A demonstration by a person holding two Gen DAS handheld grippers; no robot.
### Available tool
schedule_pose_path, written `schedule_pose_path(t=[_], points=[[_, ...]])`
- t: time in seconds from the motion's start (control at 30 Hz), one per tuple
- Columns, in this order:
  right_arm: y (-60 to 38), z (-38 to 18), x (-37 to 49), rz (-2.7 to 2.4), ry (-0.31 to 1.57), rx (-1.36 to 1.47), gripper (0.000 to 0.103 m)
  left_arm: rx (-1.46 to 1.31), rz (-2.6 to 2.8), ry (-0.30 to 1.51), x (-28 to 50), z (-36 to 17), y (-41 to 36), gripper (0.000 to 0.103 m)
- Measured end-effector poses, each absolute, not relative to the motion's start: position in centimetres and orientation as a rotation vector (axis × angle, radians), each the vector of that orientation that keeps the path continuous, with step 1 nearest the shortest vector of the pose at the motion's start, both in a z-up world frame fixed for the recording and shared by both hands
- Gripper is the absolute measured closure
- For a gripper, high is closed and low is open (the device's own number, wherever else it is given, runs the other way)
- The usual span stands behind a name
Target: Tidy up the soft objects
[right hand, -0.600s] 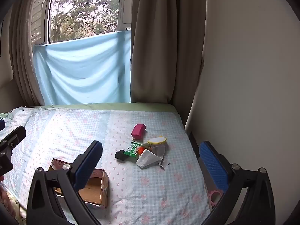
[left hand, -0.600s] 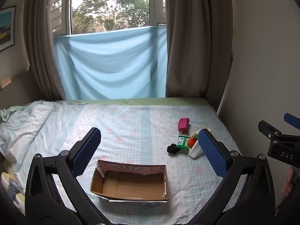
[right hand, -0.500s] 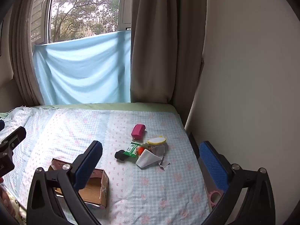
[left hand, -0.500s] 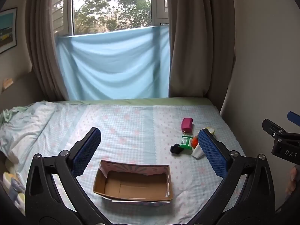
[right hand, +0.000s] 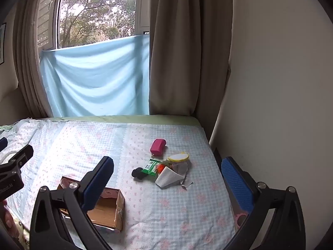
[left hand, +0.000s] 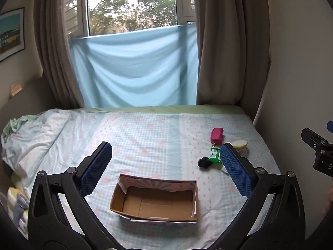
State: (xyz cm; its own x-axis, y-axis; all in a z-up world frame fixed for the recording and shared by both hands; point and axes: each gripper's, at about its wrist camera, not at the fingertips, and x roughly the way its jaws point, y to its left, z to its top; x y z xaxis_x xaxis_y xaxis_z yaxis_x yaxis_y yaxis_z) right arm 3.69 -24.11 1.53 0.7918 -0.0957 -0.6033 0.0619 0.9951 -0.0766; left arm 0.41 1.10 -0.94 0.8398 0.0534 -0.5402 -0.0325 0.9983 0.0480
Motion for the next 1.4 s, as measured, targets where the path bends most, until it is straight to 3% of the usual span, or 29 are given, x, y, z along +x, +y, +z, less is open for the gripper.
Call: schedule_pose_path(t=[1.4], points=[[-23.6,1.5,2.6,-0.112,0.622,-0.045,0.000,-0.006,-0.037,0.573,-0.1,-1.0,2.1,0.000]])
